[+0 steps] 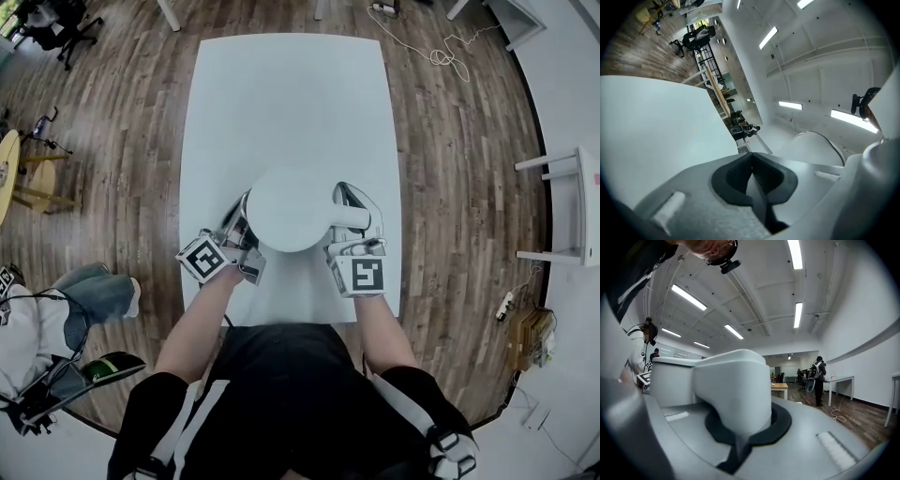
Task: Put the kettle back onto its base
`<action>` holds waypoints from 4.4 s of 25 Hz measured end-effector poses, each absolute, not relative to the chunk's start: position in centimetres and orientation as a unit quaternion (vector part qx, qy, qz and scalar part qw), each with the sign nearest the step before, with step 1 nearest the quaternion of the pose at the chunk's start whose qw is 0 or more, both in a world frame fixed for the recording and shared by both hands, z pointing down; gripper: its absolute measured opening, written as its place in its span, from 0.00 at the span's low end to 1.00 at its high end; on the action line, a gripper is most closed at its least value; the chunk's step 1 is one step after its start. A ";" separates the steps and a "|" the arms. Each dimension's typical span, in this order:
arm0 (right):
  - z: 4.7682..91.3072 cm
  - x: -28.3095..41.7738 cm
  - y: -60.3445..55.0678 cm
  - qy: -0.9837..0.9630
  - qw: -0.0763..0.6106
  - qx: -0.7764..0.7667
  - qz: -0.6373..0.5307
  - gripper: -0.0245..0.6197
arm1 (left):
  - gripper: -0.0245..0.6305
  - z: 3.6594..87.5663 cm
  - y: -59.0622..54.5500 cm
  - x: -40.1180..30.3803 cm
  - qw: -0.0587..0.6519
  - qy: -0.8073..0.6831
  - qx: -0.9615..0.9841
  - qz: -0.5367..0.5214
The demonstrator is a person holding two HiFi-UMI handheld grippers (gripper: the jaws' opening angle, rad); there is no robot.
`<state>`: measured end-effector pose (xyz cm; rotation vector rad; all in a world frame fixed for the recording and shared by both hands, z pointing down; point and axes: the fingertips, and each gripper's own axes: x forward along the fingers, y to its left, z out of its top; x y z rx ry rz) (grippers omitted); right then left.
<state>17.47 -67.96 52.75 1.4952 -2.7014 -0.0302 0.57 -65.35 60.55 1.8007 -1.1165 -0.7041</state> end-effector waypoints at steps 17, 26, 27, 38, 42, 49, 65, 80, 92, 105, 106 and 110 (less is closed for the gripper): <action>53.1 18.0 -67.1 -0.870 0.022 0.492 -0.013 0.05 | 0.03 61.1 -65.0 1.2 0.446 -0.432 0.728 -0.291; 54.3 18.6 -66.0 -0.864 0.023 0.502 -0.012 0.05 | 0.03 62.0 -64.3 1.5 0.452 -0.432 0.725 -0.290; 54.4 18.7 -66.1 -0.863 0.020 0.504 -0.011 0.05 | 0.03 62.0 -64.4 1.6 0.457 -0.427 0.722 -0.297; 54.9 19.3 -66.0 -0.845 0.017 0.534 -0.008 0.07 | 0.03 63.5 -63.3 1.0 0.492 -0.425 0.689 -0.321; 56.4 21.1 -64.7 -0.835 0.038 0.549 0.015 0.30 | 0.04 62.8 -62.8 -0.1 0.490 -0.416 0.677 -0.359; 58.1 22.5 -60.4 -0.810 0.061 0.582 0.041 0.30 | 0.04 61.1 -59.9 -2.6 0.483 -0.394 0.679 -0.388; 50.5 17.3 -48.4 -0.811 -0.004 0.585 0.023 0.05 | 0.04 54.4 -47.8 -6.4 0.309 -0.415 0.833 -0.197; 47.3 13.2 -40.7 -0.833 -0.046 0.552 0.018 0.05 | 0.04 50.7 -41.1 -8.1 0.212 -0.435 0.855 -0.187; 45.6 16.6 -37.7 -0.845 -0.051 0.532 0.023 0.05 | 0.04 47.6 -38.0 -2.7 0.157 -0.454 0.861 -0.170; 46.5 16.2 -38.3 -0.856 -0.047 0.513 0.039 0.05 | 0.04 47.9 -37.7 -3.4 0.191 -0.451 0.850 -0.194; 46.4 16.1 -38.5 -0.857 -0.049 0.512 0.038 0.05 | 0.04 48.0 -37.9 -3.4 0.192 -0.453 0.850 -0.190; 46.0 15.9 -39.1 -0.859 -0.053 0.508 0.037 0.05 | 0.04 48.2 -38.8 -3.2 0.191 -0.462 0.850 -0.165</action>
